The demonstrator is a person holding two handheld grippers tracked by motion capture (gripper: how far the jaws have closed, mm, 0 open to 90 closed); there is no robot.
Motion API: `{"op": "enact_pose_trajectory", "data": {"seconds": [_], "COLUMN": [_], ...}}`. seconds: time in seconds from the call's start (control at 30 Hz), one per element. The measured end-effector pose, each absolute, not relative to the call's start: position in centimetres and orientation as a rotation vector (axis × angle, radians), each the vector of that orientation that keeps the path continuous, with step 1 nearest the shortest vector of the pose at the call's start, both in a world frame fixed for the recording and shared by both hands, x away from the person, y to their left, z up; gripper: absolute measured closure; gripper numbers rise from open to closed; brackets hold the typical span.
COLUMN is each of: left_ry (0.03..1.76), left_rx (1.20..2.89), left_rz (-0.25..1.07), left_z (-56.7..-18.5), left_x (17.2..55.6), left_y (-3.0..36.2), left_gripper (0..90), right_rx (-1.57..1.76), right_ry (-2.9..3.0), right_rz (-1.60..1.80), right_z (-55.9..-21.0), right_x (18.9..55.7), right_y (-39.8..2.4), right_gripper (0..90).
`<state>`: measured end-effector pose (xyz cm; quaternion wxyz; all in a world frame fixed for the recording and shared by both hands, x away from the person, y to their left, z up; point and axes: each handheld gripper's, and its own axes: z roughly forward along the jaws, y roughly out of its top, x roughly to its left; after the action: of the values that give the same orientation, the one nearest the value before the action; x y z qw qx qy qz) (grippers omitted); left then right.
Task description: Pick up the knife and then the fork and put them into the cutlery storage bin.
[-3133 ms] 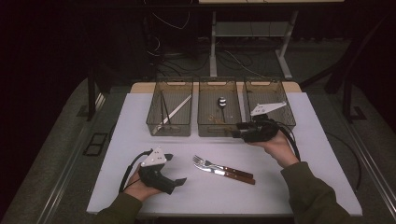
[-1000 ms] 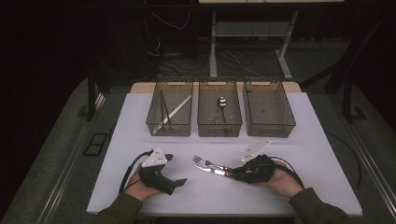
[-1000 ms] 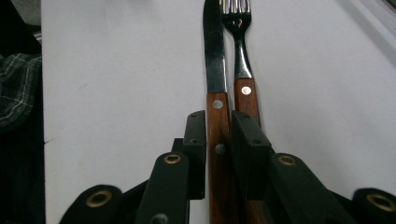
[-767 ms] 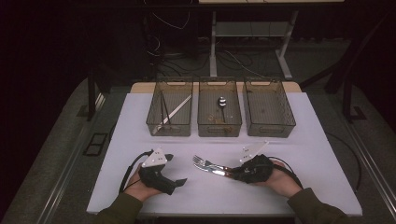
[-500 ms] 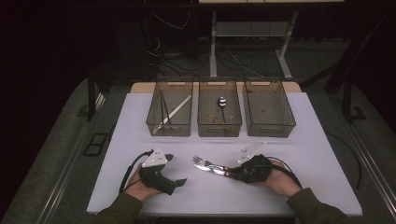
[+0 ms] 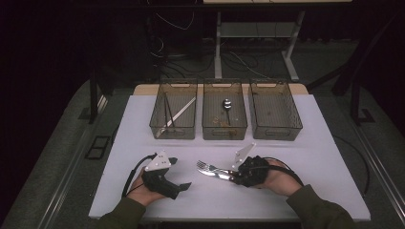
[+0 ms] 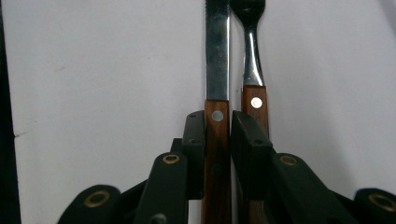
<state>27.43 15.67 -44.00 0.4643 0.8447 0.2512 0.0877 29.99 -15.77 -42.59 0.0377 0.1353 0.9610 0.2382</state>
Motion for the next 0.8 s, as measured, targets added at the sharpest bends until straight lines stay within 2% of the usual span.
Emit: {"op": "enact_pose_trajectory", "data": {"seconds": [0.8], "left_ry": [0.612], "left_rx": [2.078], "left_rz": [0.213], "left_z": [-44.1], "left_x": [27.5], "left_y": [15.6], "left_gripper": [0.0], "right_rx": [0.313], "right_ry": [3.114], "right_rz": [0.250], "right_z": [-41.9], "right_x": [31.9], "right_y": [-11.1], "right_gripper": [76.6]}}
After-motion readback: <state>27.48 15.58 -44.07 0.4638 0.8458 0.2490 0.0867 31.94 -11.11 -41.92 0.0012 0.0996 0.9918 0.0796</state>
